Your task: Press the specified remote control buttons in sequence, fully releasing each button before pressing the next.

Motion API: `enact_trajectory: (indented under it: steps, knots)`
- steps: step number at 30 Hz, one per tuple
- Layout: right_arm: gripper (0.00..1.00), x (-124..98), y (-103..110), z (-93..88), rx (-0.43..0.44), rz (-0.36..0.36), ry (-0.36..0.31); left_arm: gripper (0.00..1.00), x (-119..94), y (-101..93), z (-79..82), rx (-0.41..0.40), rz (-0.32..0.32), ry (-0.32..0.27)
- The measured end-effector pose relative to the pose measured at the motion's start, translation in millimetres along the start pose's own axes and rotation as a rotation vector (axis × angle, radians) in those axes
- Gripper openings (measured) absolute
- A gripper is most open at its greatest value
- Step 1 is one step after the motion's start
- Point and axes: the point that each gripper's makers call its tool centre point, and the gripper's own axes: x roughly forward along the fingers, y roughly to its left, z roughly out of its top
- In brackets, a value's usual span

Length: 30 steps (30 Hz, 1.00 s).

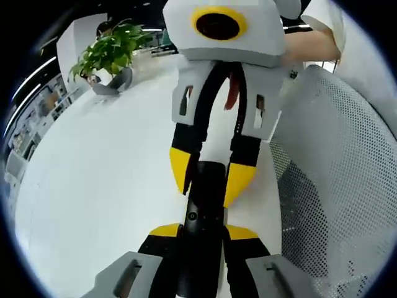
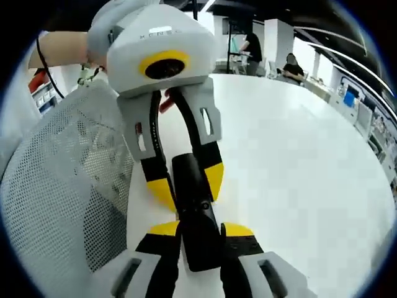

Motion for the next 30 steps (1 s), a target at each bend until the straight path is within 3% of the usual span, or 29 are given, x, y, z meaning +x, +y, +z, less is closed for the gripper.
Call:
enact_trajectory:
  steps: [2, 3, 5, 8, 10, 12, 17, 23, 30]
  knots:
    - [0.30, 6.4, 2.6, -2.3, -0.014, 0.020, 0.019, 0.26, 0.9, 0.7, -0.2, 0.003, -0.002, 0.007]
    - [0.29, 7.3, 0.2, 3.6, -0.113, 0.030, 0.007, 0.26, 1.3, 1.1, -0.3, 0.004, -0.002, 0.010]
    - [0.27, 11.9, 1.7, 6.8, -0.058, 0.028, 0.011, 0.26, 2.2, 1.5, -0.3, -0.001, 0.001, 0.014]
    - [0.23, 16.1, 0.9, 6.8, -0.152, 0.050, 0.032, 0.26, 3.5, 2.0, 0.0, -0.019, 0.018, 0.015]
    - [0.22, 17.4, 0.3, 7.0, -0.134, 0.040, 0.032, 0.28, 3.3, 4.9, -1.1, -0.055, 0.055, 0.005]
    - [0.22, 17.7, -0.1, 6.1, -0.143, 0.039, 0.030, 0.33, 1.0, 11.4, -3.5, -0.125, 0.113, -0.023]
    - [0.22, 17.2, 1.2, 7.1, -0.152, 0.031, 0.022, 0.49, -9.9, 5.8, -15.1, -0.201, 0.143, -0.028]
    - [0.22, 16.6, 2.1, 8.3, -0.140, 0.031, 0.008, 0.59, -41.3, 5.8, -10.1, -0.367, 0.234, -0.172]
    - [0.22, 17.0, 3.8, 10.1, -0.148, 0.022, 0.007, 0.61, -93.6, 18.0, -2.6, -0.394, 0.398, -0.278]
